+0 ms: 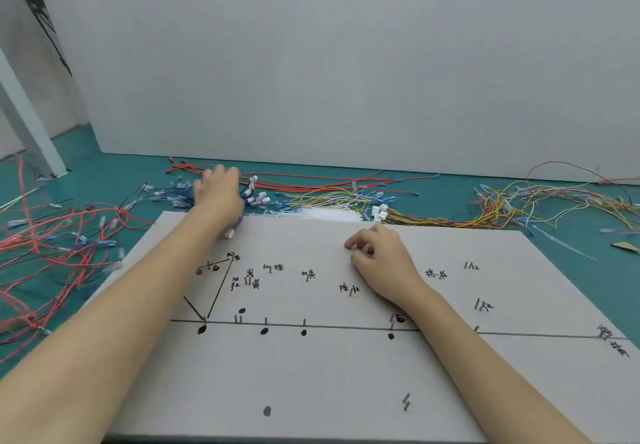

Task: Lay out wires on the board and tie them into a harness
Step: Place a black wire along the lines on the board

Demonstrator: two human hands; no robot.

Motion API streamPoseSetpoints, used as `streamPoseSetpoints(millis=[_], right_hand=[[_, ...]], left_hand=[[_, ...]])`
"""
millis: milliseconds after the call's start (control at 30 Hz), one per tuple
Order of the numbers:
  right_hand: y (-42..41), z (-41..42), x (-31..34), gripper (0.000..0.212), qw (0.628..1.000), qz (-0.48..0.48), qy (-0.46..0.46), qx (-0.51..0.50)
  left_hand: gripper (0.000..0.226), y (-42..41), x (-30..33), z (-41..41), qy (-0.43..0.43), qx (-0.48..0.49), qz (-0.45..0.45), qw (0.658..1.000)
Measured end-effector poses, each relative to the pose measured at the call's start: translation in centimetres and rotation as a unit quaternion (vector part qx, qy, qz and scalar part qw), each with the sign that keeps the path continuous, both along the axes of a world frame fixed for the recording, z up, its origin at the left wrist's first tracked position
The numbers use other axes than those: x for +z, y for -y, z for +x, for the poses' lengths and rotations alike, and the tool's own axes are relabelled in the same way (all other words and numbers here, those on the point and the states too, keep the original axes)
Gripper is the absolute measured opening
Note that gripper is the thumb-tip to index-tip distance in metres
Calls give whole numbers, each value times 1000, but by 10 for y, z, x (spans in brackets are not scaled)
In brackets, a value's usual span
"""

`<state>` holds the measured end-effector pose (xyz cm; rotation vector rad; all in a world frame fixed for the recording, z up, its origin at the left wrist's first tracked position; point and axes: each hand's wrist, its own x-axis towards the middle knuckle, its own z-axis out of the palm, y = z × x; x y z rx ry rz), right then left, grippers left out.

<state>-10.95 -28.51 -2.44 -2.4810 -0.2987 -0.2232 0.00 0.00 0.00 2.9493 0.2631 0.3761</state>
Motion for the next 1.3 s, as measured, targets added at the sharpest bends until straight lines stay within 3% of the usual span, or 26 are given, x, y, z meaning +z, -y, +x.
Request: streamPoseSetpoints(millis=[67, 133, 267, 433, 567, 700, 867, 1000, 1167, 1300], right_hand=[[1, 0, 0, 21, 1000, 7, -1, -7], [1, 0, 0, 21, 1000, 7, -3, -10], [1, 4, 0, 21, 1000, 11, -1, -7], [3, 4, -1, 20, 1000, 23, -6, -8], [2, 5, -1, 21, 1000, 27, -9, -6], [2, 5, 0, 21, 999, 31, -10, -6], [1, 5, 0, 21, 999, 31, -14, -6], [2, 5, 0, 21, 1000, 29, -11, -4], [2, 6, 0, 21, 1000, 29, -11, -2], [2, 6, 0, 21, 999, 31, -13, 0]], left_hand=[[47, -13, 0, 0, -53, -4, -48, 997], [33, -27, -3, 2, -92, -40, -97, 990], [34, -36, -3, 3, -47, -47, -121, 990], [19, -40, -4, 10, -55, -52, -105, 992], [8, -43, 1, 17, 0, -32, -191, 981], [15, -41, 9, 21, 109, 16, -226, 968], [30, -32, -3, 16, 53, 11, -304, 951], [6, -23, -8, 4, 35, -56, -261, 963], [32, -16, -8, -2, -46, -103, -210, 971], [13, -15, -8, -1, -49, -115, -205, 971]])
